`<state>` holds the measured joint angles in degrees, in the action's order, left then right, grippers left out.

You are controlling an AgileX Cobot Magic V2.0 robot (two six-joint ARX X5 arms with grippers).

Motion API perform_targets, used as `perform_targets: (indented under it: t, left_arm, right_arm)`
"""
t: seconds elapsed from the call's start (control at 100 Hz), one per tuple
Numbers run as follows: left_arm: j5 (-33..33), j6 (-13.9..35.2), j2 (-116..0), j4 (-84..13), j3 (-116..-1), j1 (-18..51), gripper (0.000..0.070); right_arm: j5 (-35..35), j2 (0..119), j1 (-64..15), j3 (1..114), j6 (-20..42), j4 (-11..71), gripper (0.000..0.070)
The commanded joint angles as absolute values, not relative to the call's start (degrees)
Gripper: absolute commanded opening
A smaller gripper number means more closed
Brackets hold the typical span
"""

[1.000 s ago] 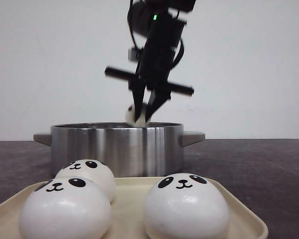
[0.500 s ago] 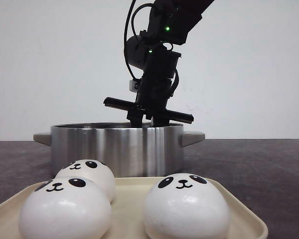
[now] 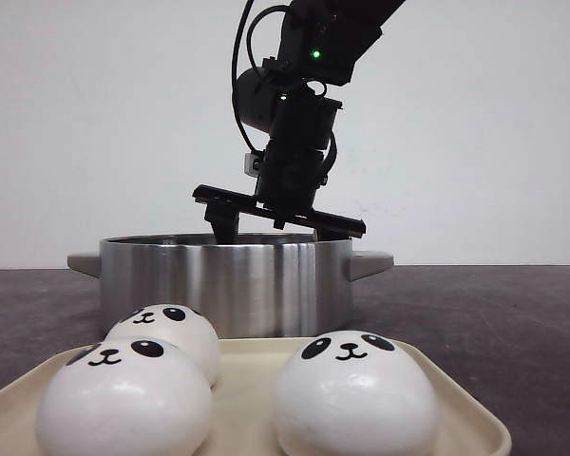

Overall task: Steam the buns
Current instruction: 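Lower the bun into the pot and open the right gripper, then lower the left gripper onto the back panda bun nearest it and grasp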

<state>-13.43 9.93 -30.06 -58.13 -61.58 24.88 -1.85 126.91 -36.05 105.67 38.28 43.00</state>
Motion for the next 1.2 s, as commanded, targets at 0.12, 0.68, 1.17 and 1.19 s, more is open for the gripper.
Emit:
perform_targets:
  t: [0.12, 0.68, 1.17, 1.19]
  left_arm:
    - [-13.3, 9.2, -30.3, -57.7, -62.2, 25.1, 0.0699]
    - [-14.3, 23.4, -33.3, -53.0, -55.1, 25.2, 0.0699]
    - [-16.9, 25.0, -56.6, -47.7, -50.6, 35.2, 0.0699]
    - [-16.7, 24.9, -57.9, -47.1, -50.6, 35.7, 0.0699]
  right_arm:
    - [-1.5, 128.3, -36.1, 111.1, 39.4, 44.7, 0.0535]
    - [23.3, 121.3, -46.1, 155.2, 18.3, 80.6, 0.0042]
    - [46.2, 96.6, -68.9, 158.2, 11.4, 81.7, 0.0016]
    - [46.8, 95.5, -70.1, 158.2, 11.3, 81.7, 0.0016]
